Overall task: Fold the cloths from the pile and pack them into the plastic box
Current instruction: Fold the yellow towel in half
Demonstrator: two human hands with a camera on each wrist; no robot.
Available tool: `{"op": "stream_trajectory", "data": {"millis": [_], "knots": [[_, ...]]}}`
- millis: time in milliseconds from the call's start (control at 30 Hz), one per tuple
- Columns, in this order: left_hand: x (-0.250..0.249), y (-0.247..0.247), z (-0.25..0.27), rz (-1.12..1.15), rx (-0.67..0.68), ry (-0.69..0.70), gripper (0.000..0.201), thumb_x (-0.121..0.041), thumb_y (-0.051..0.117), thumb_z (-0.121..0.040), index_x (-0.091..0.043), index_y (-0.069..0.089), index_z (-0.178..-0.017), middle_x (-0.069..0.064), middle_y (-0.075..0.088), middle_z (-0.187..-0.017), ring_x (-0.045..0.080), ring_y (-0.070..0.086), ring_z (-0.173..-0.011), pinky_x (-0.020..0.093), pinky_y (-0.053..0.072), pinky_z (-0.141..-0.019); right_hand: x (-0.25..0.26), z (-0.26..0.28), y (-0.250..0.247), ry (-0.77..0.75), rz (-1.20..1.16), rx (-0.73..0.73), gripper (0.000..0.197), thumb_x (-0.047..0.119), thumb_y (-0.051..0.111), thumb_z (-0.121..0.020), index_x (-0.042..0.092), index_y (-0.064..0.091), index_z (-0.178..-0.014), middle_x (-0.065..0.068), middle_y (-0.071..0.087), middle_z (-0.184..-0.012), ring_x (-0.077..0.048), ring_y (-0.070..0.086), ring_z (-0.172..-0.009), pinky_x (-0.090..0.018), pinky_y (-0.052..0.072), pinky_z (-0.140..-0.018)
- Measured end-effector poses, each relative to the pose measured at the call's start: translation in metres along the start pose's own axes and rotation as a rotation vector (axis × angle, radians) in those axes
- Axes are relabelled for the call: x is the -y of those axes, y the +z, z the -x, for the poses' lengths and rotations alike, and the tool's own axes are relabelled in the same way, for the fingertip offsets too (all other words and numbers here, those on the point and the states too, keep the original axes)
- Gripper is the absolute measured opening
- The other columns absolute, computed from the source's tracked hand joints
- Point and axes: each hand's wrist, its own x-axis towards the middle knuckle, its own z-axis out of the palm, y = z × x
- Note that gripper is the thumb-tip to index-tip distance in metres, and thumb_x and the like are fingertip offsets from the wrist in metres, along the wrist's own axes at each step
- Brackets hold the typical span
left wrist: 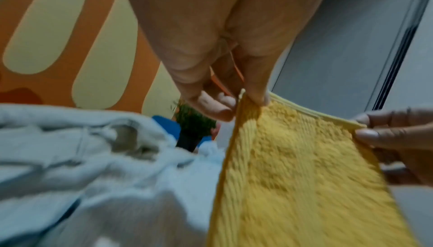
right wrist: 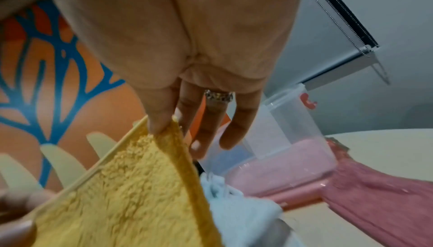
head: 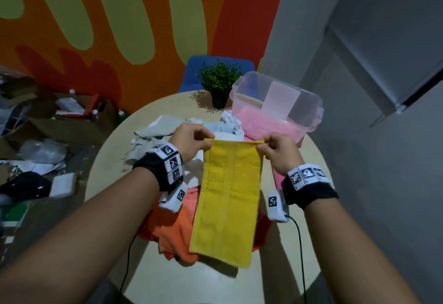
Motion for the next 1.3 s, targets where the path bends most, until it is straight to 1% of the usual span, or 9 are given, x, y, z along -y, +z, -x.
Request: {"op": "stream_trajectory", "data": {"millis": [167, 333, 467, 567, 833, 967, 1067, 1167, 1300], "knots": [[0.027, 0.016, 0.005, -0.147, 0.011, -0.022, 0.014, -0.009, 0.082, -0.079, -0.021, 0.076, -0.083, -0.008, 0.071, -0.077, 0.003, 0.065, -0.071, 0.019, 0.051, -0.070, -0.029, 0.007, 0.019, -0.001, 0.116, 0.058, 0.010, 0.008, 0.075, -0.084, 0.018, 0.072, -0.083, 0.010, 0.069, -0.074, -0.001, 0.063, -0.066, -0.020, 0.048, -0.066], [0.037, 0.014, 0.032, -0.298, 0.536, -0.079, 0.014, -0.015, 0.088, -0.071, -0.019, 0.077, -0.078, -0.013, 0.065, -0.057, 0.002, 0.056, -0.053, 0.019, 0.046, -0.056, -0.071, 0.044, 0.033, 0.082, 0.306, 0.395, 0.027, -0.001, 0.078, -0.070, 0.024, 0.068, -0.066, 0.003, 0.071, -0.072, -0.014, 0.066, -0.065, -0.037, 0.059, -0.067], [0.051, 0.039, 0.056, -0.490, 0.806, -0.045, 0.017, -0.014, 0.088, -0.071, -0.018, 0.077, -0.084, -0.017, 0.061, -0.055, -0.007, 0.054, -0.048, 0.008, 0.040, -0.051, -0.085, 0.071, 0.049, 0.090, 0.442, 0.619, 0.022, 0.003, 0.078, -0.070, 0.023, 0.069, -0.070, 0.014, 0.061, -0.069, 0.000, 0.055, -0.061, -0.013, 0.045, -0.057], [0.062, 0.053, 0.066, -0.544, 0.875, -0.008, 0.019, -0.018, 0.089, -0.070, -0.019, 0.077, -0.084, -0.016, 0.060, -0.062, -0.009, 0.055, -0.052, 0.007, 0.039, -0.052, -0.089, 0.086, 0.059, 0.097, 0.517, 0.715, 0.022, 0.006, 0.077, -0.071, 0.026, 0.069, -0.072, 0.010, 0.066, -0.080, -0.005, 0.059, -0.071, -0.016, 0.047, -0.065], [0.076, 0.061, 0.066, -0.532, 0.941, -0.060, 0.025, -0.026, 0.093, -0.065, -0.019, 0.078, -0.084, -0.015, 0.064, -0.061, -0.004, 0.056, -0.055, 0.014, 0.043, -0.055, -0.105, 0.093, 0.072, 0.152, 0.540, 0.791, 0.021, 0.017, 0.081, -0.074, 0.028, 0.064, -0.066, 0.011, 0.065, -0.079, -0.007, 0.060, -0.076, -0.024, 0.054, -0.076], [0.080, 0.058, 0.056, -0.487, 0.472, -0.026, 0.031, -0.041, 0.086, -0.071, -0.020, 0.074, -0.091, -0.006, 0.068, -0.087, 0.007, 0.061, -0.081, 0.019, 0.043, -0.068, -0.106, 0.080, 0.070, 0.202, 0.542, 0.581, 0.029, 0.043, 0.080, -0.074, 0.018, 0.066, -0.074, 0.001, 0.067, -0.079, -0.015, 0.064, -0.075, -0.033, 0.056, -0.074], [0.096, 0.060, 0.046, -0.634, 0.374, -0.104, 0.069, -0.050, 0.077, -0.078, -0.023, 0.053, -0.136, 0.000, 0.055, -0.130, 0.023, 0.048, -0.123, 0.035, 0.044, -0.100, -0.108, 0.064, 0.070, 0.185, 0.489, 0.302, 0.047, 0.044, 0.081, -0.073, 0.022, 0.058, -0.108, 0.003, 0.057, -0.109, -0.018, 0.057, -0.100, -0.037, 0.052, -0.089], [0.111, 0.067, 0.046, -0.676, 0.472, -0.219, 0.080, -0.051, 0.074, -0.080, -0.022, 0.040, -0.147, 0.004, 0.047, -0.145, 0.028, 0.041, -0.134, 0.041, 0.040, -0.109, -0.110, 0.058, 0.084, 0.233, 0.425, 0.353, 0.087, 0.043, 0.083, -0.071, 0.021, 0.039, -0.143, -0.001, 0.049, -0.136, -0.026, 0.046, -0.125, -0.044, 0.043, -0.106], [0.111, 0.070, 0.043, -0.627, 0.413, -0.220, 0.065, -0.042, 0.074, -0.084, -0.016, 0.050, -0.139, 0.006, 0.050, -0.140, 0.025, 0.049, -0.127, 0.035, 0.043, -0.104, -0.116, 0.055, 0.093, 0.184, 0.390, 0.292, 0.042, 0.028, 0.081, -0.074, 0.016, 0.063, -0.111, -0.005, 0.064, -0.107, -0.026, 0.058, -0.101, -0.034, 0.049, -0.085]]}}
